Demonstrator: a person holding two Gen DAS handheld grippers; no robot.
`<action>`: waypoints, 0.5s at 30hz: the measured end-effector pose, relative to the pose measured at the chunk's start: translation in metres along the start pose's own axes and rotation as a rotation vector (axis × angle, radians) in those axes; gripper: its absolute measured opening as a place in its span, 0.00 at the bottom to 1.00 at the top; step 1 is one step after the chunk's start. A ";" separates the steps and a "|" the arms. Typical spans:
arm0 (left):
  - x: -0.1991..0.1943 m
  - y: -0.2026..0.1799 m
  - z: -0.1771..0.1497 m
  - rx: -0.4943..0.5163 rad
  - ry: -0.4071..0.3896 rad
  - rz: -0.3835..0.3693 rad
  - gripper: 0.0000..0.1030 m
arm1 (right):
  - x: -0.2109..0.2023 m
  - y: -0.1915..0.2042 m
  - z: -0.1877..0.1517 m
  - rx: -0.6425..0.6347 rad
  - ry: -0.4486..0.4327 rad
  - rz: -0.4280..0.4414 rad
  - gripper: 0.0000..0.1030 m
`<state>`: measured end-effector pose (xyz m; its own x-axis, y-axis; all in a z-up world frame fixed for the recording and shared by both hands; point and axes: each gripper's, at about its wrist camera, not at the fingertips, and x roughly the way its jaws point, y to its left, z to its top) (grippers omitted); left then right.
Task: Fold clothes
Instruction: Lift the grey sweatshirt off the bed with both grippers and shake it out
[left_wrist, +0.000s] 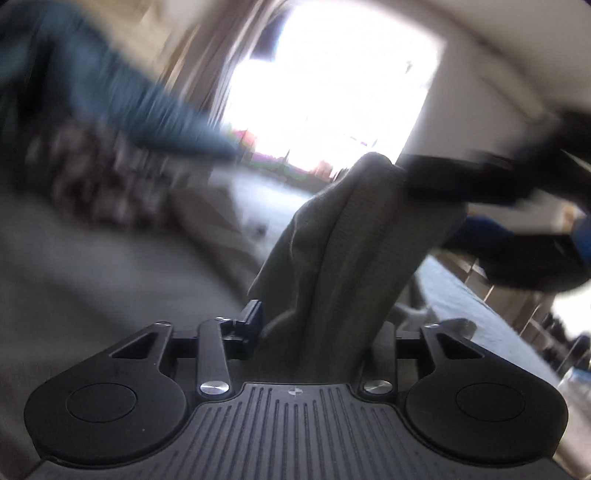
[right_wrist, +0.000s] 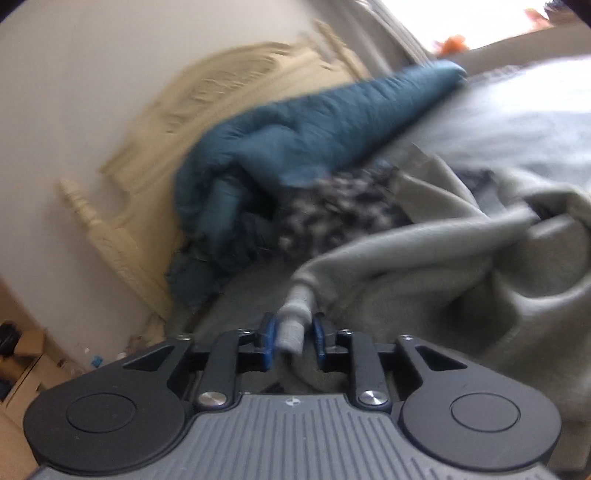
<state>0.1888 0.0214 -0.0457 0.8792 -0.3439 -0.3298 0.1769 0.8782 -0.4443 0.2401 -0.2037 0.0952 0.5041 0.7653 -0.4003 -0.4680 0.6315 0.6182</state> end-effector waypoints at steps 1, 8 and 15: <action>0.002 0.008 -0.001 -0.031 0.013 0.000 0.35 | -0.007 -0.006 -0.002 0.014 -0.005 -0.011 0.32; 0.003 0.041 0.003 -0.154 0.042 -0.037 0.38 | -0.076 -0.025 -0.057 -0.260 -0.095 -0.376 0.42; 0.003 0.054 0.004 -0.207 0.052 -0.051 0.44 | -0.028 -0.028 -0.149 -0.895 0.215 -0.776 0.42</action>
<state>0.2027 0.0689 -0.0672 0.8466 -0.4075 -0.3423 0.1214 0.7740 -0.6214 0.1310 -0.2242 -0.0113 0.7830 0.0947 -0.6148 -0.4746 0.7299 -0.4920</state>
